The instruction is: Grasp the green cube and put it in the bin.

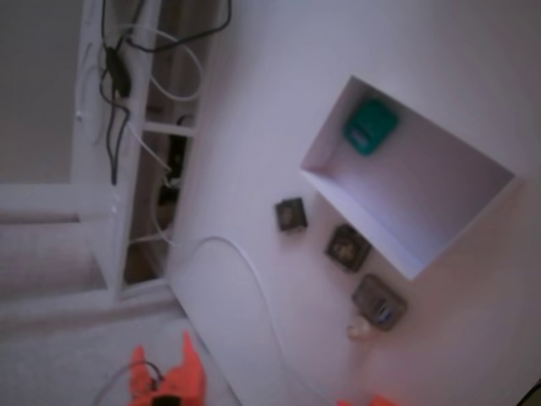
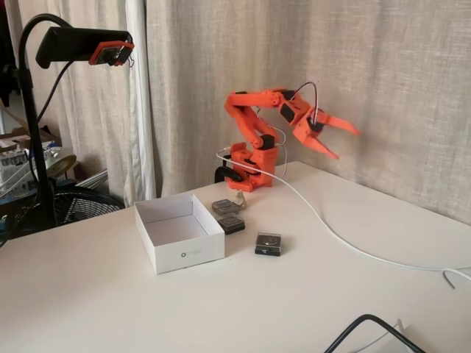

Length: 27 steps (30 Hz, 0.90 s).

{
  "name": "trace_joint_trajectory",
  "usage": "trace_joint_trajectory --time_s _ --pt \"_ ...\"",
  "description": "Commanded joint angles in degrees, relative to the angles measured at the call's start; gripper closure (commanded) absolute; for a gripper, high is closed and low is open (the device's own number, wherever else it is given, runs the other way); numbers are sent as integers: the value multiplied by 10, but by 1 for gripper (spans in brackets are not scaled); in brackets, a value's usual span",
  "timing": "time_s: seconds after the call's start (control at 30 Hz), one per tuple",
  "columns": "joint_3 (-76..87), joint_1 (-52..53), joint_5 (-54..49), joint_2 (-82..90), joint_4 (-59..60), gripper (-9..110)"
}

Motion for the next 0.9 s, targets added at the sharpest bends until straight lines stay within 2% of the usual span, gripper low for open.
trace_joint_trajectory --time_s 0.0,0.2,0.47,0.7,0.87 --pt "75 -24 8 114 -7 73" --pt "182 -48 14 260 56 73" --pt "236 -73 32 389 199 73" --pt "248 -75 30 392 330 73" --pt "259 -73 30 392 331 73"
